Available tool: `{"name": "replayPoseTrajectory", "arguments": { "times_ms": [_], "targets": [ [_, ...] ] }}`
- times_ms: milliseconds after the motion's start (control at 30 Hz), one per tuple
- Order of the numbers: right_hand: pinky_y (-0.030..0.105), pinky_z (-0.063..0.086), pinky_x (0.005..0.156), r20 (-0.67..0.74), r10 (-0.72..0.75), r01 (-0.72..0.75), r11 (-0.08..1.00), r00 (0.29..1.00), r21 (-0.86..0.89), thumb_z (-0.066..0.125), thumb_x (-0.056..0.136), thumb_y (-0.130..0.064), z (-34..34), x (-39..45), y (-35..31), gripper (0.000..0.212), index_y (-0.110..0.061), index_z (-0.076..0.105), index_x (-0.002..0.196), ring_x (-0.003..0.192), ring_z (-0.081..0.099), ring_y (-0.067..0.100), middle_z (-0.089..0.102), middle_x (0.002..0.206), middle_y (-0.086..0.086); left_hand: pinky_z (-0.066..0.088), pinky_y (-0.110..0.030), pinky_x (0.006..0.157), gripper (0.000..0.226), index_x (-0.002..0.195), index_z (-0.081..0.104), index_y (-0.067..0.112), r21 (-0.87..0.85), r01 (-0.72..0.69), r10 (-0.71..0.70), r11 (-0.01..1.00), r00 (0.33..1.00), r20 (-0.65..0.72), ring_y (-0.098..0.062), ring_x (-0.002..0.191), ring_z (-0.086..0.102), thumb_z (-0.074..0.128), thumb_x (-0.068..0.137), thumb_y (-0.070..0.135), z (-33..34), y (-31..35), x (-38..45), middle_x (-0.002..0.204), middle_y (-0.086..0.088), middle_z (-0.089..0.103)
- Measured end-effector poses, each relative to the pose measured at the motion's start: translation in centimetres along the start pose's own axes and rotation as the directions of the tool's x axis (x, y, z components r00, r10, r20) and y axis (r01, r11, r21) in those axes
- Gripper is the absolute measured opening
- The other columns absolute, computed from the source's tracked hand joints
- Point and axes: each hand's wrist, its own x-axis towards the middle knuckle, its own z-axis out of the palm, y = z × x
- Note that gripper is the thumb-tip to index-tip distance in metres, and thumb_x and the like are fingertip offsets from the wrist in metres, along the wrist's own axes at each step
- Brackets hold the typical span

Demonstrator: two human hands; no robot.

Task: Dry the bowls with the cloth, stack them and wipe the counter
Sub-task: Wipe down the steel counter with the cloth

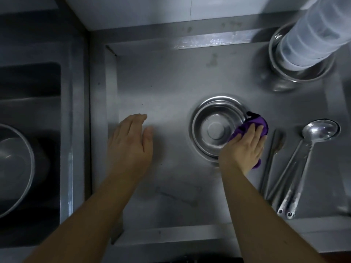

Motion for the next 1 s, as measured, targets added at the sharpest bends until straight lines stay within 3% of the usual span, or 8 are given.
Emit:
{"name": "replayPoseTrajectory", "arguments": {
  "times_ms": [267, 467, 567, 667, 733, 900, 1000],
  "targets": [
    [0.045, 0.014, 0.129, -0.014, -0.083, 0.084, 0.994, 0.996, 0.071, 0.033, 0.11, -0.026, 0.0, 5.8, -4.1, 0.055, -0.023, 0.027, 0.165, 0.161, 0.012, 0.024, 0.021, 0.174, -0.007, 0.039, -0.046, 0.116, 0.048, 0.145, 0.054, 0.019, 0.0, 0.018, -0.018, 1.0, 0.998, -0.061, -0.025, 0.138, 0.052, 0.034, 0.109, 0.042, -1.2, -2.8, -2.1, 0.147, -0.004, 0.059],
    [0.039, 0.014, 0.129, 0.097, -0.241, 0.228, 0.965, 0.966, 0.128, 0.036, 0.11, -0.018, 1.3, 8.2, -8.6, 0.053, -0.015, 0.034, 0.162, 0.159, 0.017, 0.03, 0.031, 0.17, 0.004, 0.043, -0.052, 0.115, 0.053, 0.145, 0.053, 0.02, -0.008, 0.044, -0.044, 0.999, 0.997, -0.061, -0.023, 0.138, 0.052, 0.028, 0.108, 0.047, -1.4, -4.2, -3.1, 0.147, -0.002, 0.058],
    [0.042, 0.02, 0.128, 0.208, -0.436, 0.393, 0.893, 0.875, 0.22, 0.043, 0.107, -0.01, 2.3, 6.2, -10.5, 0.05, -0.005, 0.041, 0.157, 0.154, 0.028, 0.038, 0.037, 0.164, 0.019, 0.042, -0.05, 0.116, 0.053, 0.146, 0.054, 0.02, -0.004, 0.054, -0.054, 0.999, 0.996, -0.067, -0.023, 0.139, 0.051, 0.028, 0.108, 0.048, -1.5, -4.4, -3.4, 0.148, -0.002, 0.058],
    [0.04, 0.018, 0.129, 0.286, -0.499, 0.415, 0.857, 0.818, 0.305, 0.045, 0.107, -0.015, 3.2, 1.9, -10.6, 0.051, -0.013, 0.042, 0.158, 0.157, 0.023, 0.032, 0.034, 0.167, 0.013, 0.041, -0.052, 0.116, 0.055, 0.147, 0.053, 0.02, 0.0, 0.062, -0.062, 0.998, 0.996, -0.057, -0.023, 0.14, 0.05, 0.027, 0.107, 0.048, -1.7, -4.1, -3.6, 0.149, -0.003, 0.057],
    [0.04, 0.018, 0.129, 0.292, -0.542, 0.476, 0.837, 0.788, 0.269, 0.046, 0.108, -0.017, 3.4, -0.6, -10.0, 0.051, -0.011, 0.042, 0.158, 0.156, 0.024, 0.034, 0.037, 0.166, 0.012, 0.041, -0.053, 0.116, 0.056, 0.147, 0.052, 0.019, 0.003, 0.062, -0.061, 0.998, 0.997, -0.044, -0.024, 0.14, 0.05, 0.027, 0.107, 0.048, -2.0, -3.9, -3.7, 0.149, -0.004, 0.057],
    [0.052, 0.029, 0.125, 0.331, -0.748, 0.731, 0.651, 0.575, 0.203, 0.058, 0.103, -0.016, 3.1, -6.2, -7.2, 0.049, -0.006, 0.053, 0.151, 0.149, 0.038, 0.044, 0.05, 0.158, 0.015, 0.041, -0.049, 0.117, 0.055, 0.148, 0.051, 0.019, 0.011, 0.036, -0.036, 0.999, 0.999, -0.041, -0.022, 0.14, 0.049, 0.028, 0.106, 0.047, -2.7, -3.1, -3.9, 0.15, -0.003, 0.056],
    [0.053, 0.031, 0.123, 0.329, -0.78, 0.778, 0.604, 0.533, 0.172, 0.057, 0.103, -0.023, 2.6, -9.1, -4.1, 0.05, -0.013, 0.053, 0.152, 0.15, 0.04, 0.035, 0.052, 0.157, 0.007, 0.041, -0.048, 0.118, 0.052, 0.148, 0.051, 0.019, 0.045, 0.009, -0.007, 0.999, 0.999, -0.031, -0.022, 0.141, 0.049, 0.032, 0.107, 0.044, -2.9, -2.7, -4.2, 0.15, -0.004, 0.056]
  ]
}}
